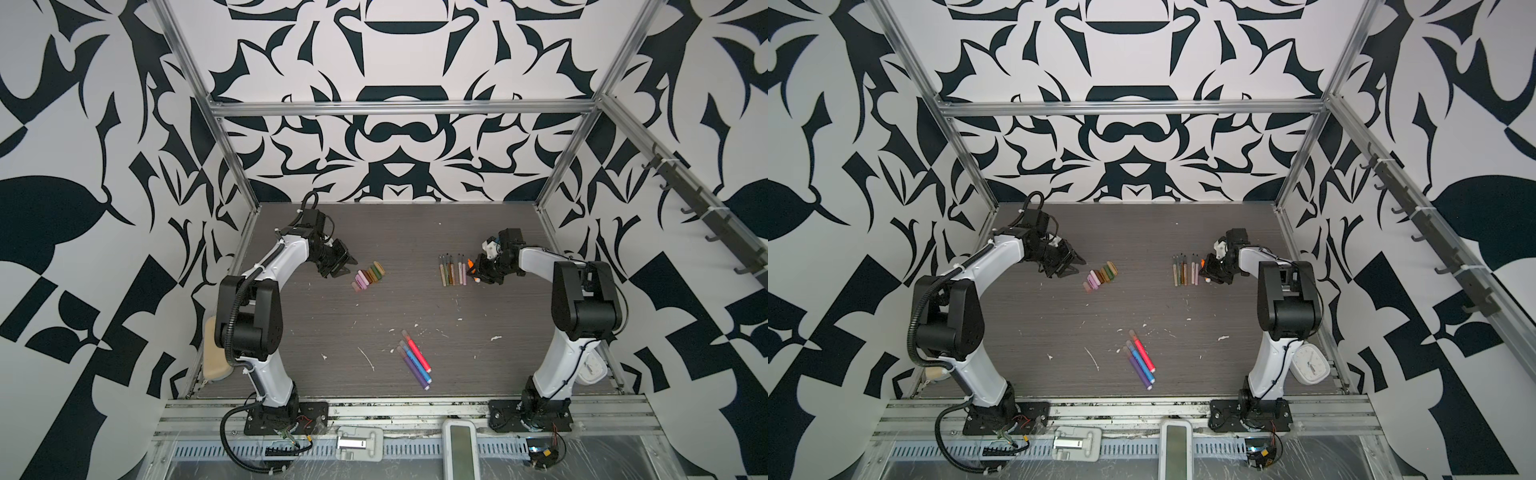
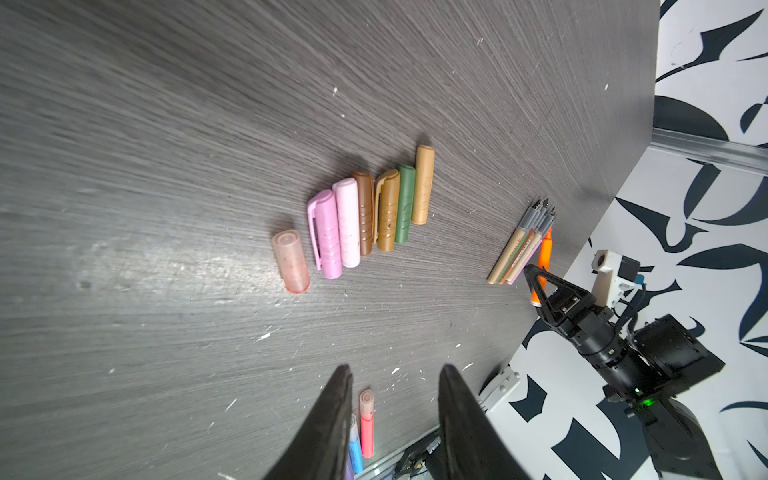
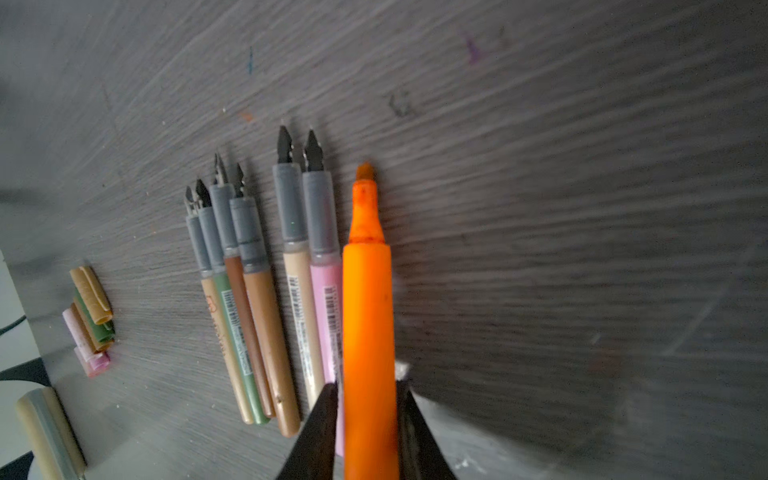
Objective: Open the pen caps
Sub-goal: 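Lower the orange marker beside the uncapped pens and open the right gripper, then move the right gripper back to the pink, blue and purple markers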
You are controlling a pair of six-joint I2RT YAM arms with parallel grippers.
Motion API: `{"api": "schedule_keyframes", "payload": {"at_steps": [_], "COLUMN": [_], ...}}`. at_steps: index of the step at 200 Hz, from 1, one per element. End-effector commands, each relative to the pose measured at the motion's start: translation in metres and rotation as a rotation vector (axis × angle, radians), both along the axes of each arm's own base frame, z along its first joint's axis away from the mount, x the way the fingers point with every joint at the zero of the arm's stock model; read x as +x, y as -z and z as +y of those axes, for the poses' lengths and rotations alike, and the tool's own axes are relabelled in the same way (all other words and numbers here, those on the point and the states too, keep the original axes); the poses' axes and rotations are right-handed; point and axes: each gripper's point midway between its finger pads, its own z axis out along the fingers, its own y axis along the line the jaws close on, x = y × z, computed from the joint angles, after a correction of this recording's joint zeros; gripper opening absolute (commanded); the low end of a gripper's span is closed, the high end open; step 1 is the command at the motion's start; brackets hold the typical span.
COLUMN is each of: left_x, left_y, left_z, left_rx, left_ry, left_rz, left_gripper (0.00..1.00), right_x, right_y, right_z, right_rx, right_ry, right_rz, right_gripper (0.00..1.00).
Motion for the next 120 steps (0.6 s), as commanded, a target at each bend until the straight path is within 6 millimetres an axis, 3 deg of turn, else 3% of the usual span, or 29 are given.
{"api": "schedule_keyframes", "payload": {"at_steps": [1, 44, 120], "left_x": [-0.011, -0.012, -0.015], "left_y": [-0.005, -0.006, -0.006], "left_z": [0.002, 0.0, 0.0], "left_rx": [-0.006, -0.013, -0.012], "left_ry": [0.008, 0.011, 0.015], "left_rz": [0.017, 0.019, 0.022], "left_gripper": [0.38, 0.38, 0.38], "right_x": [0.014, 0.016, 0.015], "right_y": [-0.019, -0.021, -0.016], "right_z": [-0.002, 0.002, 0.016], "right_rx": [0.004, 0.034, 0.12], "right_ry": [0.003, -0.003, -0.035], "right_rz": [-0.065, -0.07, -0.041], "right_gripper": [0.3, 0.35, 0.2]}}
